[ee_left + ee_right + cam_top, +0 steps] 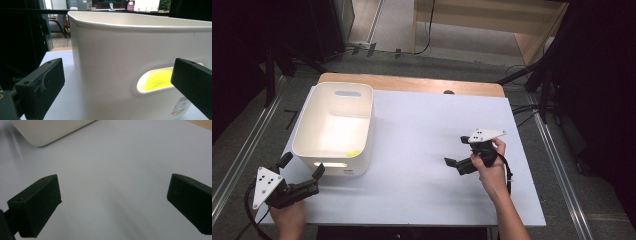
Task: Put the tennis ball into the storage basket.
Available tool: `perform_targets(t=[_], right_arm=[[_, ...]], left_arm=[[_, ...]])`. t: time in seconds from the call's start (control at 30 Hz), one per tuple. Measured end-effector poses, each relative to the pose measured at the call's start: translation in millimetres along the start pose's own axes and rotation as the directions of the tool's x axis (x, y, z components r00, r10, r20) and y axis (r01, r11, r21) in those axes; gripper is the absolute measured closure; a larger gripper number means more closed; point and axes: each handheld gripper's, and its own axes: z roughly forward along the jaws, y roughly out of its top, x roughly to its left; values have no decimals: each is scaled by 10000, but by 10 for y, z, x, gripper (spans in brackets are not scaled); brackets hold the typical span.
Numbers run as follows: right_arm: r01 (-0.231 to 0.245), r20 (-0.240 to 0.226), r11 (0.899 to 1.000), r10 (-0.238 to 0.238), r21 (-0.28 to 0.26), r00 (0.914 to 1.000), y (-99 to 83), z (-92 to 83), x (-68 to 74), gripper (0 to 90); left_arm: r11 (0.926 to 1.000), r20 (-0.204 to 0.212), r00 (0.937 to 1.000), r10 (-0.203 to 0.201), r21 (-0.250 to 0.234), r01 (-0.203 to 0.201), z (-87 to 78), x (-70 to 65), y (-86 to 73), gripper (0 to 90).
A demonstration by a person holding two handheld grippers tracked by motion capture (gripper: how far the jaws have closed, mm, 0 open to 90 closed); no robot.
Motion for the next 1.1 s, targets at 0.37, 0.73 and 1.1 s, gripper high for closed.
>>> perform_targets(t=[0.37,0.73,1.1], right_arm=[[-264,287,9994,271,-221,9992,-212,-130,-76,0],[-652,646,9967,684,-493,9956,-429,-276,-145,0],[-918,916,9933,980,-703,9910,-617,-420,-206,0]], left_arm=[[10000,-28,10000,64,72,-64,-1,-9,-1,0],[9999,-47,9999,108,76,-108,3,-17,-2,0],[9997,-33,9997,226,91,-226,10,-24,-5,0]])
